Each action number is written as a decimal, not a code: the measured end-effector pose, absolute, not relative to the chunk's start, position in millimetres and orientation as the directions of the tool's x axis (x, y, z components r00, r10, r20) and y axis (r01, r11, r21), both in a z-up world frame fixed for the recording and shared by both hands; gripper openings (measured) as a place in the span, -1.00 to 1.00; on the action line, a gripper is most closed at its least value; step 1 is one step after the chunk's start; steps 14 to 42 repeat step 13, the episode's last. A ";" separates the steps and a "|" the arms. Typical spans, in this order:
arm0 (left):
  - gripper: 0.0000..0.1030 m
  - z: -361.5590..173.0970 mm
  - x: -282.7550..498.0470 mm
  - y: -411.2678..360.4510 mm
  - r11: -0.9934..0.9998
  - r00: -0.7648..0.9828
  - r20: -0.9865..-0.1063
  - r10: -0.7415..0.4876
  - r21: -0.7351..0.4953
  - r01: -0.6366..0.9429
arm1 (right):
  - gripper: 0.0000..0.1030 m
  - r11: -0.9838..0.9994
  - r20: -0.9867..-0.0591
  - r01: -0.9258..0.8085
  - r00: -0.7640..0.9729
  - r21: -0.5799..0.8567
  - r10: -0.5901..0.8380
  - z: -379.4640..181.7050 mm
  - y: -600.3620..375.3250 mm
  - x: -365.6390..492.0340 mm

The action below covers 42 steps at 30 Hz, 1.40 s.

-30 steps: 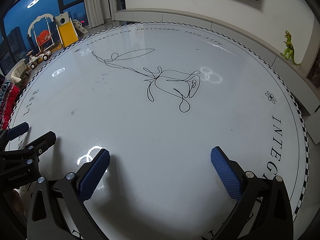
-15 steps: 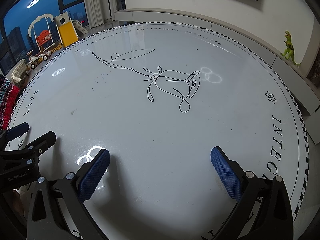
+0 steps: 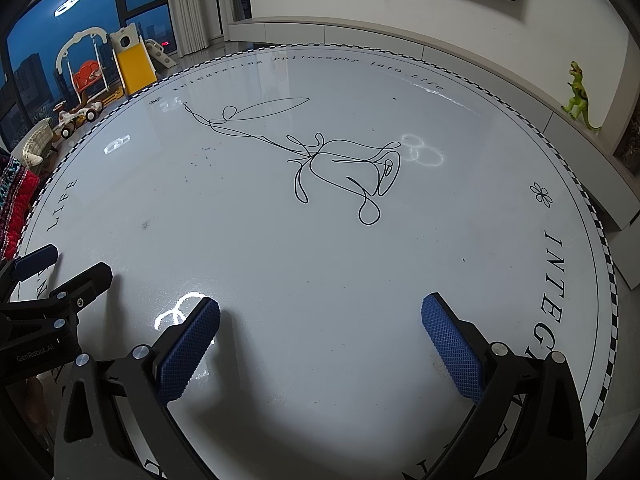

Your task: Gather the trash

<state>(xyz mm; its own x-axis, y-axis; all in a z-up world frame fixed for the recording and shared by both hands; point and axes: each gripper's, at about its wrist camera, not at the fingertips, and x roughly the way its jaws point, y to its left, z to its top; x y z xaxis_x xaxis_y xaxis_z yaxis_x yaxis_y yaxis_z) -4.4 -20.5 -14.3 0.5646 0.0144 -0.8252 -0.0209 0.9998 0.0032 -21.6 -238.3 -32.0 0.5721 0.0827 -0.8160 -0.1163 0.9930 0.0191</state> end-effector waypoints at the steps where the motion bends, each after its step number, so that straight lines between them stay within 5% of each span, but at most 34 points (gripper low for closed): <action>1: 0.88 -14.2 -4.4 -20.4 1.000 0.565 -0.825 0.014 0.003 -0.021 | 0.95 0.993 -0.816 -0.116 0.572 0.019 0.083 -32.1 -237.8 -21.6; 42: 0.88 -14.2 -4.4 -20.3 1.000 0.565 -0.825 0.014 0.003 -0.021 | 0.95 0.993 -0.816 -0.116 0.572 0.019 0.083 -32.0 -238.2 -21.5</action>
